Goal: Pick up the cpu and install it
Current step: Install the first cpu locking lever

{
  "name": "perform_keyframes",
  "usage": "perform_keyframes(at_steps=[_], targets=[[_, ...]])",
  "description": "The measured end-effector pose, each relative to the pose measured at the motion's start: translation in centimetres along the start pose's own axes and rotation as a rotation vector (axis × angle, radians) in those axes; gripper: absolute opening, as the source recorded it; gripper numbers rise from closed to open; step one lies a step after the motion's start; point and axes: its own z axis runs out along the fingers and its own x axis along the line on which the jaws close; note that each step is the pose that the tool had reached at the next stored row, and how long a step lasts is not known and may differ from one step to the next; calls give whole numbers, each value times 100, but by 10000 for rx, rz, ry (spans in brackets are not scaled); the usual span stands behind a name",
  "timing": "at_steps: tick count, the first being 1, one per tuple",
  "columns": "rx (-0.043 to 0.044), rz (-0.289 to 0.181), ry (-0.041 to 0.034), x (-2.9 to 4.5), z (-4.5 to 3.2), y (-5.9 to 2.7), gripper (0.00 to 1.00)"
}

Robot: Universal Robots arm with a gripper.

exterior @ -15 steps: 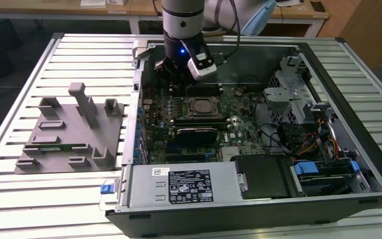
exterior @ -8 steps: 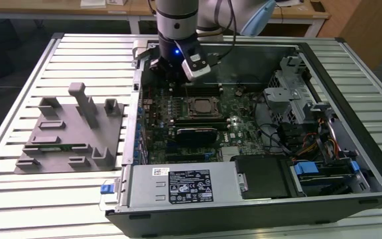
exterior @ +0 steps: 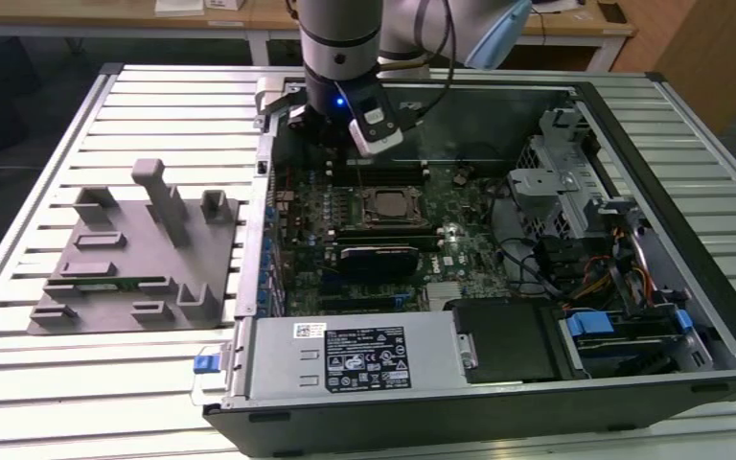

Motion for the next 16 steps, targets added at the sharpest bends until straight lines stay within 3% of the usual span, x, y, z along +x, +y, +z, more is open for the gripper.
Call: perform_keyframes(at_steps=[1, 8, 16], targets=[[-102, 1, 5, 0, 0, -1, 11], [-105, 0, 6, -30, 0, 0, 11], [-104, 2, 7, -219, 2, 11, 11]])
